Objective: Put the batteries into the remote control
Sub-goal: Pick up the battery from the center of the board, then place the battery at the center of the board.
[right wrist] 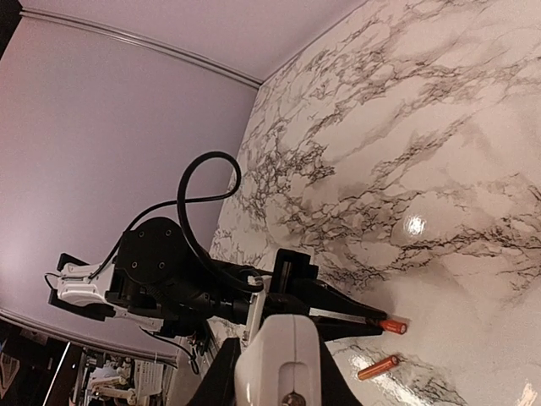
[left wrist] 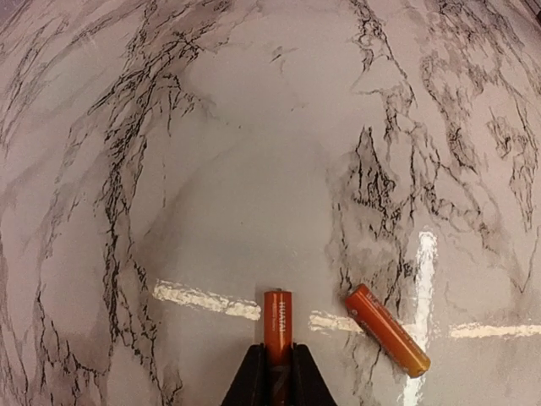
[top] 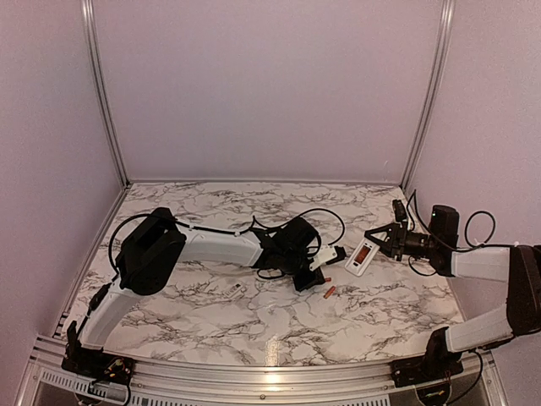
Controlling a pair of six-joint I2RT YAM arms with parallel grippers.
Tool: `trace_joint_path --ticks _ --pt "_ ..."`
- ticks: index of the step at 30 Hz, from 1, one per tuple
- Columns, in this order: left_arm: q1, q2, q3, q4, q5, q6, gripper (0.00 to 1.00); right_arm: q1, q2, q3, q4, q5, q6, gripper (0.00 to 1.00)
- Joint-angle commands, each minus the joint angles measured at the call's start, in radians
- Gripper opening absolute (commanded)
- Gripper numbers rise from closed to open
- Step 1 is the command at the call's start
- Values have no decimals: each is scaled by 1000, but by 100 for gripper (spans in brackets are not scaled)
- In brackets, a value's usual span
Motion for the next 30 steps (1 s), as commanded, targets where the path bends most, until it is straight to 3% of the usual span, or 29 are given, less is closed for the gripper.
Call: trace_joint_path --ticks 1,7,15,18,22,30 --pt "30 -74 -127 -44 -75 -57 0 -9 8 7 30 -11 6 0" --pt "35 -266 -361 40 -200 -204 0 -8 4 7 32 -12 6 0" --pt "35 -597 -675 186 -469 -539 0 -9 4 7 42 -12 12 0" --pt "33 -688 -712 117 -681 -766 0 -9 4 5 47 -11 16 0" --pt "41 -685 -624 -197 -867 -1038 0 -9 4 4 52 -11 18 0" --pt "35 -748 -719 -315 -889 -1441 0 -8 -2 1 56 -11 20 0"
